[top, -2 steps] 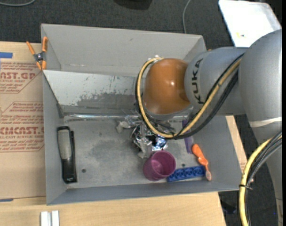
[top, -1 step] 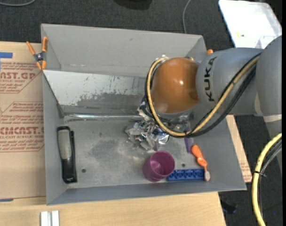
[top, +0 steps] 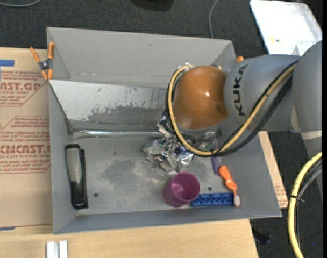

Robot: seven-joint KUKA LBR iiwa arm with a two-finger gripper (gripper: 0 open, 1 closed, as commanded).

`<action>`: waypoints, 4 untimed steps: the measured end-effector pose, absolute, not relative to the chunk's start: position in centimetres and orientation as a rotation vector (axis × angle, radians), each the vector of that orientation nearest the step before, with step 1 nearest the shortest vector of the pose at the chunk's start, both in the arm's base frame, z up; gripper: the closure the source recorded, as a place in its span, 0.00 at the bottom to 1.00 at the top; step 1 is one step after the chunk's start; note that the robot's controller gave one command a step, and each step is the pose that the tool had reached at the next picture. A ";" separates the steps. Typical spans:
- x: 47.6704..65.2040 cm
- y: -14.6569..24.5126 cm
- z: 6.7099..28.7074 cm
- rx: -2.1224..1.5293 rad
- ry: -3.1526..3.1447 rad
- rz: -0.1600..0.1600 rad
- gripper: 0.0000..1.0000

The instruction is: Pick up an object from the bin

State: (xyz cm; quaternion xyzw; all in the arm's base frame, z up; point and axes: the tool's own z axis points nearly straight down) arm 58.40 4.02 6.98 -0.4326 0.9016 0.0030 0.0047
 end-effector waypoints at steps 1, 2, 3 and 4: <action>58.0 4.0 9.1 -1.360 2.834 0.016 1.00; 58.4 4.0 14.1 -1.355 2.824 0.008 1.00; 58.3 4.1 18.6 -1.355 2.827 0.012 1.00; 58.4 4.2 20.5 -1.351 2.823 0.009 1.00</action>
Offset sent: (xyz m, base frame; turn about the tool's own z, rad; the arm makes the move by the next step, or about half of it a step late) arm -0.0020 0.0003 0.0301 -0.0003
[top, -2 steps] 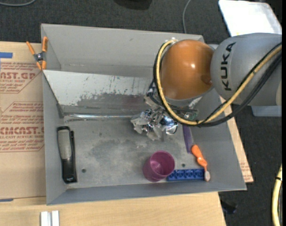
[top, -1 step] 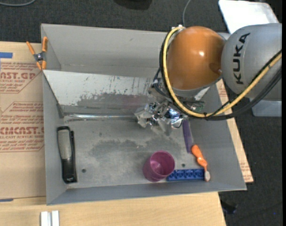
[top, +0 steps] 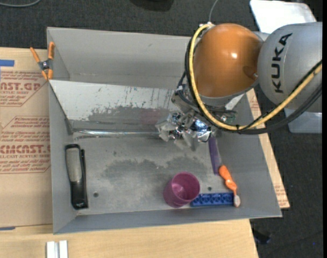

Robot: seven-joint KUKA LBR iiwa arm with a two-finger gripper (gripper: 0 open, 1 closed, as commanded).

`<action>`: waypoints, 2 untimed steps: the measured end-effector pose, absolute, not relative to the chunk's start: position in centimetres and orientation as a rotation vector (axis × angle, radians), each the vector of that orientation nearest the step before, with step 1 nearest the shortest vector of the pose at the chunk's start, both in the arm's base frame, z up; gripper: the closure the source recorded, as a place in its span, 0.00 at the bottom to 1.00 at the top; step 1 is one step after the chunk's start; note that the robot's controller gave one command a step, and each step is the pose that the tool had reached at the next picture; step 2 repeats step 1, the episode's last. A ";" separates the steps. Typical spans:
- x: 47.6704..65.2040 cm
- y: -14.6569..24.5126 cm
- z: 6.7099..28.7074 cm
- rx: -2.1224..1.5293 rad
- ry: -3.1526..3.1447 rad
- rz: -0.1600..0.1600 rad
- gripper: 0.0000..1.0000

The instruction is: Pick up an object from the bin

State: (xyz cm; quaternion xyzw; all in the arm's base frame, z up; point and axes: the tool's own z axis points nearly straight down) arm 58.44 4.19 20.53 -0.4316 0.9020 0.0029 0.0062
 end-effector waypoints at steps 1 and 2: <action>58.4 4.2 21.0 -1.351 2.825 0.012 1.00; 58.4 4.2 21.0 -1.351 2.825 0.012 1.00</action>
Offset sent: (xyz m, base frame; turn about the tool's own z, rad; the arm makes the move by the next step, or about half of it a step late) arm -0.0002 0.0003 0.0017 0.0002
